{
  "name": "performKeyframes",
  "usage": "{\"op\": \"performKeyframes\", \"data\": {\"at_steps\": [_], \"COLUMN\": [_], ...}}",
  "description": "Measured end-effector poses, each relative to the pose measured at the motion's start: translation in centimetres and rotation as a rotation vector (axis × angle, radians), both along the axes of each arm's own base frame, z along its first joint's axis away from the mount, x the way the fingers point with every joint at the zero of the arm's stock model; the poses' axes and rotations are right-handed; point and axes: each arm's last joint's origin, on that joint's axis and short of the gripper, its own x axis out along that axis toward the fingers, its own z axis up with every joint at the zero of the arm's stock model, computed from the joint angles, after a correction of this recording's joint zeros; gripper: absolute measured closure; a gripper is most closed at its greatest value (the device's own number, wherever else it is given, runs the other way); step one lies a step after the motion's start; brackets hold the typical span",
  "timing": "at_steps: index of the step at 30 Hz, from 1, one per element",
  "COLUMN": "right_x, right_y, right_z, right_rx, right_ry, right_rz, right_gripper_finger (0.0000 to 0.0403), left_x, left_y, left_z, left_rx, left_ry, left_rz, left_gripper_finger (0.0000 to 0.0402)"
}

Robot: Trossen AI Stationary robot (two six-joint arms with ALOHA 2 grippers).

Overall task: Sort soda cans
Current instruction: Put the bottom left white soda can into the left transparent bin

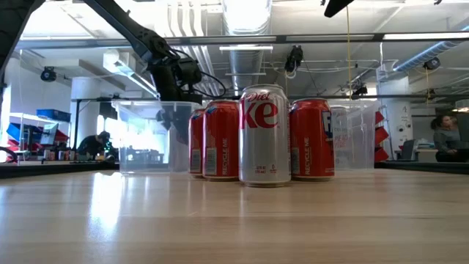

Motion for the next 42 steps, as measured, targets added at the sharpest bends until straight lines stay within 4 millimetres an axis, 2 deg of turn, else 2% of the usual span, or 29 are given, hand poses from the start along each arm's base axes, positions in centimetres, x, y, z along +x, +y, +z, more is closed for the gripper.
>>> {"op": "performKeyframes", "data": {"at_steps": [14, 20, 26, 37, 42], "right_x": [0.0, 0.0, 0.0, -0.2, -0.2], "right_y": [0.0, 0.0, 0.0, 0.4, 0.4], "right_z": [0.0, 0.0, 0.0, 0.0, 0.0], "right_rx": [-0.01, -0.013, -0.014, 0.0, -0.013], "right_ry": [0.007, 0.009, 0.008, 0.002, 0.007], "right_rz": [0.019, 0.026, 0.025, 0.018, 0.035], "right_gripper_finger": [0.0183, 0.0183, 0.0184, 0.0175, 0.0175], "left_x": [-0.3, -0.2, 0.1, 0.4, 0.4], "left_y": [-0.3, -0.3, 0.0, 0.5, 0.4], "left_z": [0.5, 3.1, 4.0, 2.4, 2.3], "left_rx": [-0.014, 0.012, 0.035, 0.015, 0.009], "left_ry": [-0.001, -0.046, -0.069, -0.022, -0.018], "left_rz": [0.001, -0.002, 0.006, 0.023, 0.026], "left_gripper_finger": [0.0086, 0.0086, 0.0086, 0.0086, 0.0086]}}
